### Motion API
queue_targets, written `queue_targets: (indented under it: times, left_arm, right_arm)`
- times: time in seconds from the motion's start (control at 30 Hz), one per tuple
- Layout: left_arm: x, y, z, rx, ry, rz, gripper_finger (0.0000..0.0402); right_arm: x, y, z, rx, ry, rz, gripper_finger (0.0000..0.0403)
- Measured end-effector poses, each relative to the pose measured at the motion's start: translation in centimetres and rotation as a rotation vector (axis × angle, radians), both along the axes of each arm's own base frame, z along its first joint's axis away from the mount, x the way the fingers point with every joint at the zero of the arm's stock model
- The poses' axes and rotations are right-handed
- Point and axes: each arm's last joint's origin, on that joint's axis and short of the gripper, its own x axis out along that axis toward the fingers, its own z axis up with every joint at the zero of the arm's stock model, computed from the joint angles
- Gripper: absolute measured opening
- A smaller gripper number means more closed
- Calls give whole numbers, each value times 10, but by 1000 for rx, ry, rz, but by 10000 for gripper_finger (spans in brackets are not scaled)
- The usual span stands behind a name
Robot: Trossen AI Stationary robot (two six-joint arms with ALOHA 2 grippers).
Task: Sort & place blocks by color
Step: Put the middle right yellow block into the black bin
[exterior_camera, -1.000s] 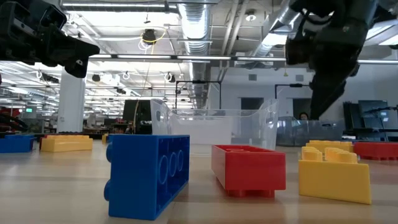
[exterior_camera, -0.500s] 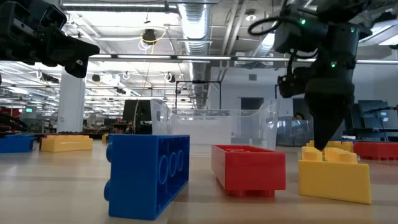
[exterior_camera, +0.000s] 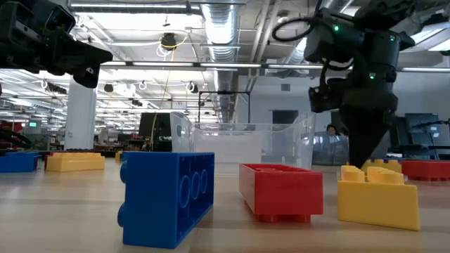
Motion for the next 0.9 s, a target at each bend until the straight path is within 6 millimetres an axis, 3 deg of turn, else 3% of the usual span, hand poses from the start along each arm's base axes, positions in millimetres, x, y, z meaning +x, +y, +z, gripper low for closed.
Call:
queue_targets:
  times: [0.17, 0.37, 0.47, 0.67, 0.83, 0.9]
  left_arm:
    - [0, 0, 0, 0, 0, 0, 0]
    - [0, 0, 0, 0, 0, 0, 0]
    - [0, 0, 0, 0, 0, 0, 0]
    - [0, 0, -1, 0, 9, 0, 0]
    - [1, 0, -1, 0, 13, 0, 0]
    - [1, 0, -1, 0, 13, 1, 0]
  right_arm:
    - [-7, -7, -11, 55, -38, -10, 129]
    - [-13, -11, -4, 56, -73, -23, 129]
    - [-22, -15, 15, 45, -124, -33, 129]
    - [-37, -30, 68, -85, -415, -64, 129]
    - [-42, -45, 116, -197, -830, -74, 128]
    - [-45, -50, 127, -227, -975, -67, 128]
